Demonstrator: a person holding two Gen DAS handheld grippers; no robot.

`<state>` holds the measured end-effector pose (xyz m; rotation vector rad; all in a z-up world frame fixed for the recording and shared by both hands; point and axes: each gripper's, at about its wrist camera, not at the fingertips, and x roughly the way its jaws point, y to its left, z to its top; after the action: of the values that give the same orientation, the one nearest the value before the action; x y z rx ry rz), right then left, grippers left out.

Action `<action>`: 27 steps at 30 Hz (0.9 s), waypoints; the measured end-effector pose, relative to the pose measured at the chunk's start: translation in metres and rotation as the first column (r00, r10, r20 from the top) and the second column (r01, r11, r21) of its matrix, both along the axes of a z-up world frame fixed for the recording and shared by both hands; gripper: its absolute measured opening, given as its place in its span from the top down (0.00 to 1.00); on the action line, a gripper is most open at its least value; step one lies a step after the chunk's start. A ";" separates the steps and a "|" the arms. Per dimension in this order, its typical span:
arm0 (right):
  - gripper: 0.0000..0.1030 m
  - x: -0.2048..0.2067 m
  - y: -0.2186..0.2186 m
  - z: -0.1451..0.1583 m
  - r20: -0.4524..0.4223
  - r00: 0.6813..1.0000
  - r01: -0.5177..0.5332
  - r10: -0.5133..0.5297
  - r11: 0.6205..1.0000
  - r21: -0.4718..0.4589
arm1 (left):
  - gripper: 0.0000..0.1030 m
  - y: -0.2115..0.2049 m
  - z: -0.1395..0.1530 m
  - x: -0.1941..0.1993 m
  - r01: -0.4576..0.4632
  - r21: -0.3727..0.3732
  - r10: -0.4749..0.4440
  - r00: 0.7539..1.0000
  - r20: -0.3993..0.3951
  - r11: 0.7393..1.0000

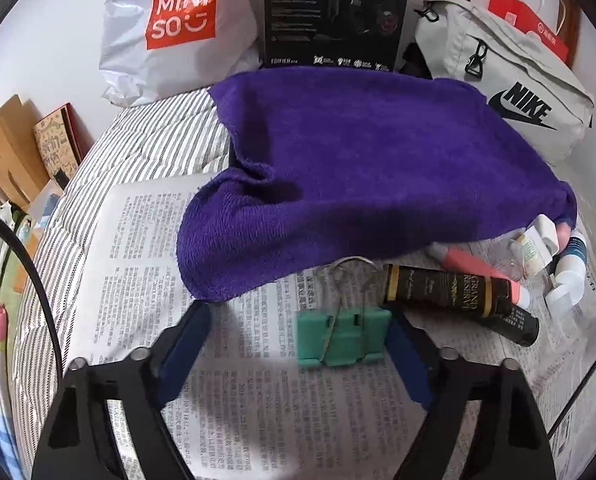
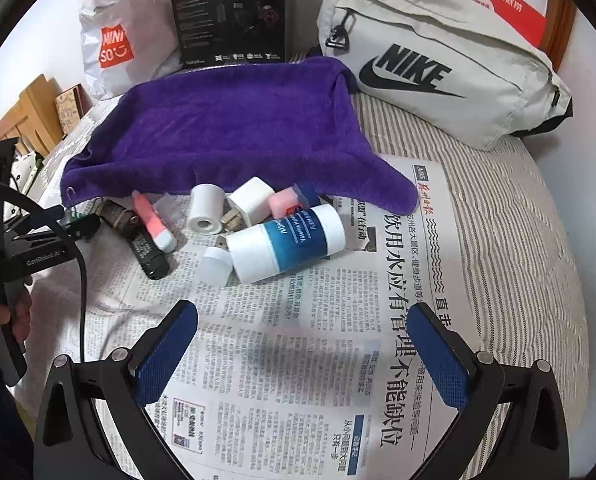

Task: Organize rigid objects
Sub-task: 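Grasp the green binder clip with the left gripper while the right gripper approaches the Vaseline tube, then close the right gripper around the white-and-blue Vaseline tube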

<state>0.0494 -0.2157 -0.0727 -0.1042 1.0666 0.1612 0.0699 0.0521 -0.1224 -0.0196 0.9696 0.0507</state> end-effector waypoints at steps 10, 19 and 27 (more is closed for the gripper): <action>0.00 0.016 -0.017 0.001 0.037 0.998 0.040 -0.042 0.998 0.054 | 0.62 -0.002 0.002 -0.016 0.017 -0.037 -0.013 0.996 0.087 0.999; 0.01 0.031 -0.005 -0.019 0.029 0.998 -0.060 0.057 0.994 0.087 | 0.62 -0.003 0.002 -0.014 0.021 -0.017 -0.020 0.996 0.082 1.000; 0.01 0.044 0.011 -0.036 0.061 0.989 -0.134 0.134 0.991 0.004 | 0.62 -0.004 0.001 -0.014 0.022 -0.012 -0.021 0.996 0.083 1.000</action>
<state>0.0936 -0.2048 -0.1085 -0.1724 0.9988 0.2822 0.0559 0.0481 -0.1214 -0.0233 0.8875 0.0236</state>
